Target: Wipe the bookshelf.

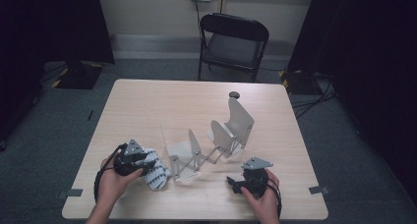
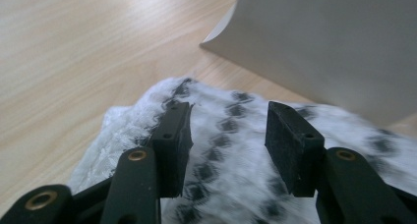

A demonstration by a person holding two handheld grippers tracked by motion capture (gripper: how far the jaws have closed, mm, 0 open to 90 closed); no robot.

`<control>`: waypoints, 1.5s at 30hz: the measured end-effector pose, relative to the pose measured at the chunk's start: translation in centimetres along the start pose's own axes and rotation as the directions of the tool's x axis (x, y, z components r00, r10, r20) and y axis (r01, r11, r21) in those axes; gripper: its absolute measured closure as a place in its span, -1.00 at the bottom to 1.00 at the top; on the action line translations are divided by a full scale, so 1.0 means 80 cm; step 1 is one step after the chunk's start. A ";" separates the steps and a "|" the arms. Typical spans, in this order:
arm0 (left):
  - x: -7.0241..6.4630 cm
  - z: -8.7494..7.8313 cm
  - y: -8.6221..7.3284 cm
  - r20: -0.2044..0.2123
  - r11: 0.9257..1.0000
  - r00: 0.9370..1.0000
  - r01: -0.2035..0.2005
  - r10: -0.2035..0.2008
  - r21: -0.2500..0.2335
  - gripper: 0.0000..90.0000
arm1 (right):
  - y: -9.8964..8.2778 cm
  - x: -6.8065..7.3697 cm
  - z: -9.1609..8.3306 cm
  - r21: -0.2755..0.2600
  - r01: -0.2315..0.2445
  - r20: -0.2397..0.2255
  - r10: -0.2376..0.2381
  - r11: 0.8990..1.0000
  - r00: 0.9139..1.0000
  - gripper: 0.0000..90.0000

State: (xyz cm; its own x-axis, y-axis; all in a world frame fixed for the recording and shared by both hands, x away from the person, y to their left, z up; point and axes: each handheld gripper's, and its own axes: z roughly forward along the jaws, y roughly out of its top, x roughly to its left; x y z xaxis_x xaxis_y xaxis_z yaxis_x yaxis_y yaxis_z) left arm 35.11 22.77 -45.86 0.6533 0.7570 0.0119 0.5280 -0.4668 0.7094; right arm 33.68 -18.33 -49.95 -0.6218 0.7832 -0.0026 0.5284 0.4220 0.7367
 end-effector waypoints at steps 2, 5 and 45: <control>-0.010 -0.003 -0.003 0.020 1.000 1.000 -0.003 0.004 -0.004 0.15 | 0.000 0.000 0.000 0.000 0.000 0.000 0.000 1.000 1.000 -0.65; -0.021 0.006 -0.014 0.041 1.000 0.999 -0.009 0.008 0.017 0.13 | 0.000 0.000 0.000 0.000 0.000 0.000 0.000 1.000 1.000 -0.65; 0.008 -0.014 -0.077 -0.018 0.994 0.995 0.100 -0.101 -0.048 -0.39 | 0.000 0.000 0.001 0.007 0.007 -0.012 -0.007 1.000 1.000 -0.72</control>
State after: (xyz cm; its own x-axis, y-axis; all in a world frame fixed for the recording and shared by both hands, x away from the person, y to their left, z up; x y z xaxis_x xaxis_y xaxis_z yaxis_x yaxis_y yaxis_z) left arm 31.69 26.64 -49.43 0.5864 0.8086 -0.0471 0.5645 -0.3663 0.7397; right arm 33.72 -18.26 -49.97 -0.6324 0.7746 -0.0001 0.5276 0.4308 0.7321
